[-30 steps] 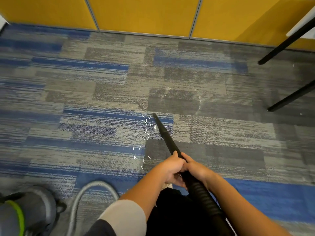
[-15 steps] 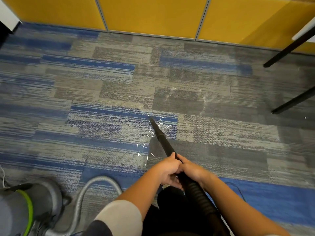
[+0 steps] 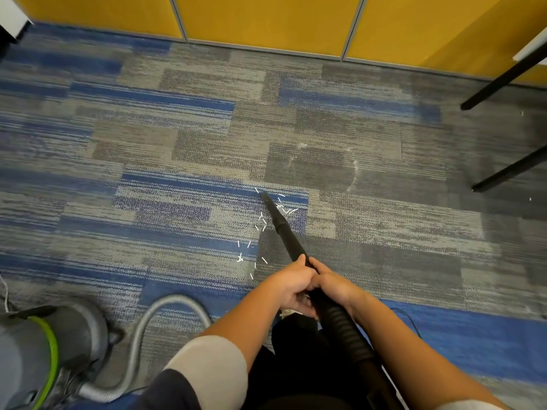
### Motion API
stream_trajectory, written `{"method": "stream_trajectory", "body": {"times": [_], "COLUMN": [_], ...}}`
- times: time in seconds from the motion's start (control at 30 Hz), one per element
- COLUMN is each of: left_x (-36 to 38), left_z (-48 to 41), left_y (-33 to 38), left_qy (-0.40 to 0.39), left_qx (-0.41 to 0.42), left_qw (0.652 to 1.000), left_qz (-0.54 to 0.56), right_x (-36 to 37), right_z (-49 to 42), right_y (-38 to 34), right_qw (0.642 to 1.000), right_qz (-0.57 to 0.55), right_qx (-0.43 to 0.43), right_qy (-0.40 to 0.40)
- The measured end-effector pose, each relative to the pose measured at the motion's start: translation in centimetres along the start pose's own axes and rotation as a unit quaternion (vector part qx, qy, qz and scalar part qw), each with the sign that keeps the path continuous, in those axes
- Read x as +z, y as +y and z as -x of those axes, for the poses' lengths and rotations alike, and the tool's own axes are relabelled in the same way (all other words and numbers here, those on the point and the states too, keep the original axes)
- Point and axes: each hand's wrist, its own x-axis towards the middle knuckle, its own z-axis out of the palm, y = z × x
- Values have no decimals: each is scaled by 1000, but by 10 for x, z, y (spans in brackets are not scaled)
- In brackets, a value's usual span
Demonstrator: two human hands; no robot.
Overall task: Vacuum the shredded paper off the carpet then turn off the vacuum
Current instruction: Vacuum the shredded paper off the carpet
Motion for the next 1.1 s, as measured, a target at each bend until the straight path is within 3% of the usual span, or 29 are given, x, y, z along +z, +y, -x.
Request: {"method": "stream_trajectory", "body": {"times": [0.33, 1.1], "left_x": [-20, -10], "left_z": [7, -3], "left_y": [1, 11], "left_qy": [29, -2], "left_qx": [8, 5], "left_qw": [999, 1000], "left_qz": [22, 0], "right_x": [14, 0], "right_z": [-16, -4], "right_y": [-11, -16], "right_qw": [999, 1000], "right_qz": [26, 14], "right_qx": [-7, 20], "right_qy": [-24, 6]}}
